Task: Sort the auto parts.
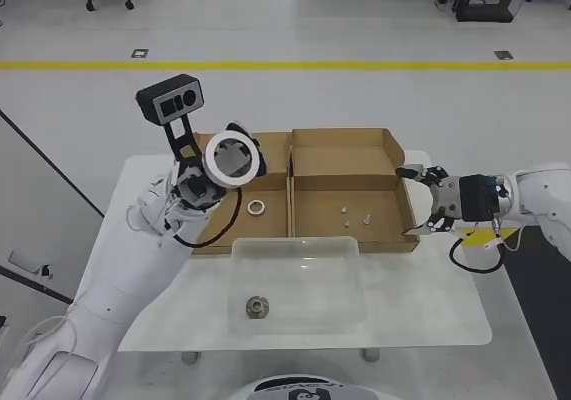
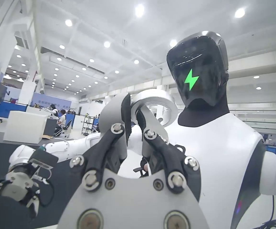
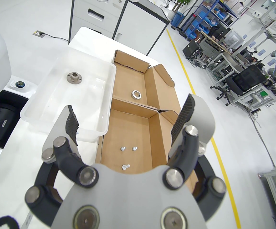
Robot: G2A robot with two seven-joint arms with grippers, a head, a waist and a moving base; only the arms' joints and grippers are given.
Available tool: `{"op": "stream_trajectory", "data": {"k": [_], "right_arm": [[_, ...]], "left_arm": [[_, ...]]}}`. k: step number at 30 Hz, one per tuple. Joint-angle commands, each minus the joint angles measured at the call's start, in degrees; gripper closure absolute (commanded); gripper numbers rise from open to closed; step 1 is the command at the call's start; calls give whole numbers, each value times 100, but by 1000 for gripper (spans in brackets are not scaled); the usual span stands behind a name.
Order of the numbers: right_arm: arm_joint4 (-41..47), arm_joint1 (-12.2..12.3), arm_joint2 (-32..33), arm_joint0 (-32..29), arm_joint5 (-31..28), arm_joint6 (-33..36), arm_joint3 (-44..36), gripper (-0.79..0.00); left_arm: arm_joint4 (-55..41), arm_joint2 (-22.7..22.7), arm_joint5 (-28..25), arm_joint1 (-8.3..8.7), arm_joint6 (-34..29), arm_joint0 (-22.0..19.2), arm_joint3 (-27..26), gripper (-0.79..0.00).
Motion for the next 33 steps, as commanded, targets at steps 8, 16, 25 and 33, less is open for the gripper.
{"op": "stream_trajectory", "data": {"k": [8, 16, 25, 33], "right_arm": [[0, 0, 0, 0, 0, 0, 0, -785], [0, 0, 0, 0, 0, 0, 0, -785], [0, 0, 0, 0, 0, 0, 0, -785], [0, 0, 0, 0, 0, 0, 0, -785]], "left_arm": [[-1018, 11, 1, -134, -2, 35, -368, 0], [-663, -57, 122, -168, -123, 63, -162, 0], [194, -104, 419, -132, -419, 55, 160, 0], [-695, 29, 318, -195, -318, 39, -63, 0]]}}
